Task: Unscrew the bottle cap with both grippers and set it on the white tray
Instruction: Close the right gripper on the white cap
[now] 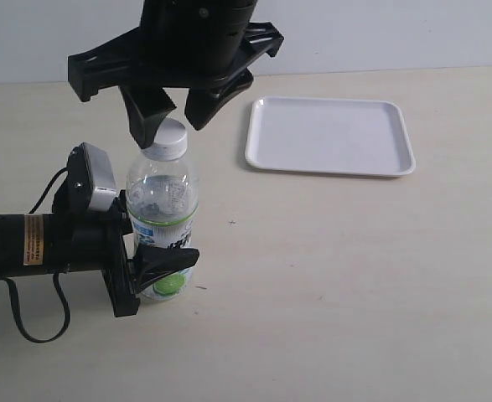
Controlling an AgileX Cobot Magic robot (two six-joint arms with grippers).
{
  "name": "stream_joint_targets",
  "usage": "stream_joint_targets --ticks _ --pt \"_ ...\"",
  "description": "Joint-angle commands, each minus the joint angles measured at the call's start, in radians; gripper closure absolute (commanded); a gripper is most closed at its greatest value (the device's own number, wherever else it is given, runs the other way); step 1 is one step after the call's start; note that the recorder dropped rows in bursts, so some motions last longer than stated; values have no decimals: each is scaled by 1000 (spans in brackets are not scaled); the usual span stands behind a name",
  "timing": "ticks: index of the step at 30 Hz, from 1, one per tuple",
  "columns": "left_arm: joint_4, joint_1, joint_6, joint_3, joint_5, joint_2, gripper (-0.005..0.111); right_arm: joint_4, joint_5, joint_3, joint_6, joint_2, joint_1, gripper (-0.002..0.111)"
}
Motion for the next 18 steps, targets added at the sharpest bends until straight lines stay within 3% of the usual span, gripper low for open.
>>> stream_joint_targets --ticks 1,18 --pt "10 -8 -6 0 9 -9 107 4 -5 1 0 26 2 54" --pt "10 -8 -6 0 9 -9 107 4 -5 1 0 16 2 54"
